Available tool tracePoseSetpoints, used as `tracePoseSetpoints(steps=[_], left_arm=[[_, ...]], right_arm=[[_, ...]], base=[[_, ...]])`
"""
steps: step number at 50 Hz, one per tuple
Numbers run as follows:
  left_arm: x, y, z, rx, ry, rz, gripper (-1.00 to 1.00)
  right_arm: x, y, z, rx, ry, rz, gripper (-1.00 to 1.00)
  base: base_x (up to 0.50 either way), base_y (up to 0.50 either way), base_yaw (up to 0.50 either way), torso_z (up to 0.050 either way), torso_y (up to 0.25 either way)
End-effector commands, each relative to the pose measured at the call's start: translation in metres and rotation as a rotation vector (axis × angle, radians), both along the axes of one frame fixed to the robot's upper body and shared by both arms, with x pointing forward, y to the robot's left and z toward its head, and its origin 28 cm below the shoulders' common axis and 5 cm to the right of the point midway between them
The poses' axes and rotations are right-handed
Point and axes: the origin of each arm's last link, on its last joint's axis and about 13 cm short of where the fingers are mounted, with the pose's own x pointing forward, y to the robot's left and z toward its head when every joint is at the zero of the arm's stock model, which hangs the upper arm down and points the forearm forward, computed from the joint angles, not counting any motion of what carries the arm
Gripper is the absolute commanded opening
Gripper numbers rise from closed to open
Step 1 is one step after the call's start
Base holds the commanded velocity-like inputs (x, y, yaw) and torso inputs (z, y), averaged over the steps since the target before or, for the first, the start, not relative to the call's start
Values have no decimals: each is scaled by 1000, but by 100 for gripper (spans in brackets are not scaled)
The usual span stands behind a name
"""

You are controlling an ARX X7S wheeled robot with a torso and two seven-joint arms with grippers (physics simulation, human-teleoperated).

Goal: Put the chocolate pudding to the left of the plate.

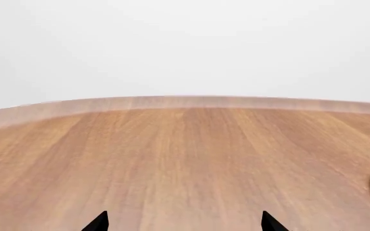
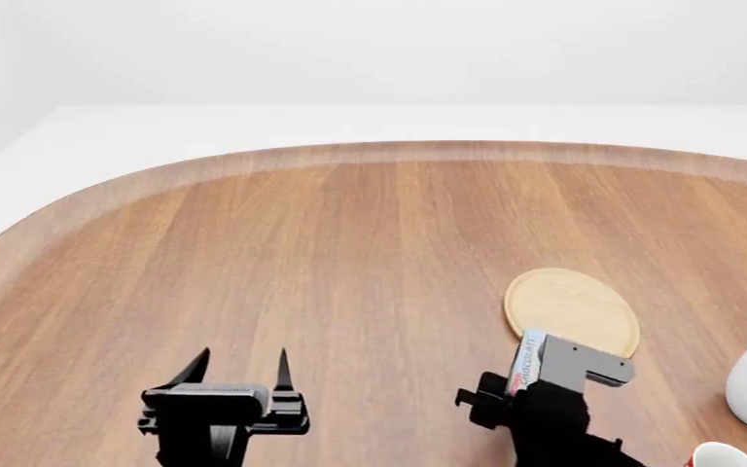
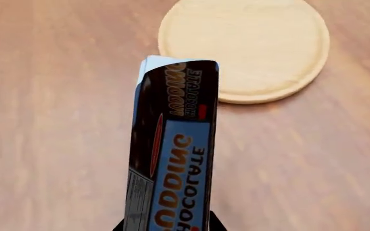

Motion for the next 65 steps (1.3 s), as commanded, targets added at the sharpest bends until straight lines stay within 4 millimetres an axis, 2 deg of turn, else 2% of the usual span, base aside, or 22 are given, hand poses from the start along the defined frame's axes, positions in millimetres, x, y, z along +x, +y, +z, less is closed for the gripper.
tracePoseSetpoints(steps=[1, 11, 19, 27, 41, 51, 65], left_arm=[[2, 4, 18, -10, 45, -3, 100], [19, 8, 63, 19, 33, -1, 100], [55, 10, 97, 26, 63, -9, 100], [107, 13, 124, 3, 146, -11, 100], [170, 13, 147, 37, 211, 27, 100], [189, 13, 150, 13, 233, 38, 100], [187, 12, 162, 39, 203, 54, 100]], right_arm=[[-11, 7, 27, -71, -71, 124, -100], [12, 14, 49, -133, -84, 222, -100], [47, 17, 70, -150, -99, 255, -100], [91, 23, 91, -166, -82, 290, -100], [153, 32, 108, -187, -56, 343, -100], [160, 30, 112, -202, -55, 339, -100], [164, 32, 125, -203, -100, 311, -100]], base=[[0, 0, 0, 0, 0], [0, 0, 0, 0, 0], [0, 0, 0, 0, 0], [0, 0, 0, 0, 0], [0, 0, 0, 0, 0], [1, 0, 0, 0, -46], [1, 0, 0, 0, -250]])
